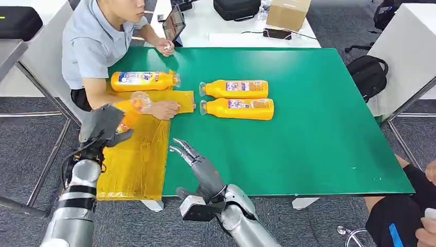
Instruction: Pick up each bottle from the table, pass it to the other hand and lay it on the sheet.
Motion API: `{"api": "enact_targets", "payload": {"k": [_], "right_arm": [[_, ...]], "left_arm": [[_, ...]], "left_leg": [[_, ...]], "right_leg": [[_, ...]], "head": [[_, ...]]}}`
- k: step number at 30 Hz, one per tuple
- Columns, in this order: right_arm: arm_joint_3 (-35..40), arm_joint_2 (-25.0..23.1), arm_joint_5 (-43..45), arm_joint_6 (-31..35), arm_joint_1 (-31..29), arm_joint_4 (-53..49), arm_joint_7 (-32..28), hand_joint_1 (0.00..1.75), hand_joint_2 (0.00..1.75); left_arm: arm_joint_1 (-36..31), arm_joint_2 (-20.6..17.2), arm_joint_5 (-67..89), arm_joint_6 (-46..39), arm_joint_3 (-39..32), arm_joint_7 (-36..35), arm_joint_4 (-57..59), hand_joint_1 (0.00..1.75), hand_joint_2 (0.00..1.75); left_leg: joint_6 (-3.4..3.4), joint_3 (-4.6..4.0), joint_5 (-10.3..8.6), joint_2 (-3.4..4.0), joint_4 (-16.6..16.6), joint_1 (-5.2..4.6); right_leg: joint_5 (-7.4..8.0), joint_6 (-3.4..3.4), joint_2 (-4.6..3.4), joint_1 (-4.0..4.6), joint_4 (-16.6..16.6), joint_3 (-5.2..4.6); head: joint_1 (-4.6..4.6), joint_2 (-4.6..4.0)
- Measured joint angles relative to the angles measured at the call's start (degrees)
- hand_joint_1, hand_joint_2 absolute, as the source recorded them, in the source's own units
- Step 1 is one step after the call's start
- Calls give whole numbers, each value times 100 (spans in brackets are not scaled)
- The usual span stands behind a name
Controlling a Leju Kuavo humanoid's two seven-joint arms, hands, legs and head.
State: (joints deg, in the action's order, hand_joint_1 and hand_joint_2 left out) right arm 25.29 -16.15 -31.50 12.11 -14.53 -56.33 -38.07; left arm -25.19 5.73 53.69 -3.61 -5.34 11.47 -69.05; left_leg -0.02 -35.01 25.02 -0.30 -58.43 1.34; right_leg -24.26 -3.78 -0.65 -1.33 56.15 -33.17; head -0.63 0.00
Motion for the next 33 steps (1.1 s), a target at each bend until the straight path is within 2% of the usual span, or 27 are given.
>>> {"api": "enact_targets", "payload": {"k": [4,11,24,25,26,28,30,32,33], "right_arm": [[88,70,197,-92,79,-232,0,0,0],[389,234,607,-28,80,-345,-2,0,0],[518,326,684,-33,78,-389,0,0,0],[533,330,737,-48,74,-389,0,0,0],[562,341,791,-68,68,-389,-2,0,0],[612,361,879,-70,58,-389,0,0,0],[705,400,998,-68,17,-389,-2,0,0],[831,428,1119,-61,-31,-389,0,0,0],[877,433,1169,-61,-40,-389,-2,0,0]], "left_arm": [[-186,-140,572,127,259,-13,254,175,175],[-549,-566,1140,328,1129,168,1492,175,175],[-708,-754,1216,381,1419,205,2046,175,175],[-744,-789,1240,501,1478,234,2107,154,175],[-776,-831,1240,626,1561,295,2197,164,175],[-803,-890,1170,741,1664,400,2343,168,175],[-907,-953,979,859,1781,546,2583,159,175],[-1024,-1034,761,955,1913,663,2785,10,175],[-1068,-1051,685,988,1959,689,2861,0,175]], "left_leg": [[0,0,1,1,0,-1],[0,1,0,6,0,0],[0,-2,0,4,0,0],[0,-2,0,4,0,0],[0,-2,0,4,0,0],[0,-2,0,5,0,0],[0,-2,0,2,0,0],[-1,12,0,1,0,-1],[-1,17,1,1,1,-1]], "right_leg": [[-1,0,0,0,-1,-4],[0,0,-4,0,1,-4],[-1,0,-2,0,0,-4],[0,0,-2,0,0,-3],[0,0,-2,0,1,-3],[0,0,-3,0,0,-3],[0,0,0,0,2,0],[-1,1,0,0,4,10],[-1,1,0,0,4,17]], "head": [[4,0],[4,0],[4,0],[2,0],[4,0],[4,0],[4,0],[7,0],[4,0]]}}
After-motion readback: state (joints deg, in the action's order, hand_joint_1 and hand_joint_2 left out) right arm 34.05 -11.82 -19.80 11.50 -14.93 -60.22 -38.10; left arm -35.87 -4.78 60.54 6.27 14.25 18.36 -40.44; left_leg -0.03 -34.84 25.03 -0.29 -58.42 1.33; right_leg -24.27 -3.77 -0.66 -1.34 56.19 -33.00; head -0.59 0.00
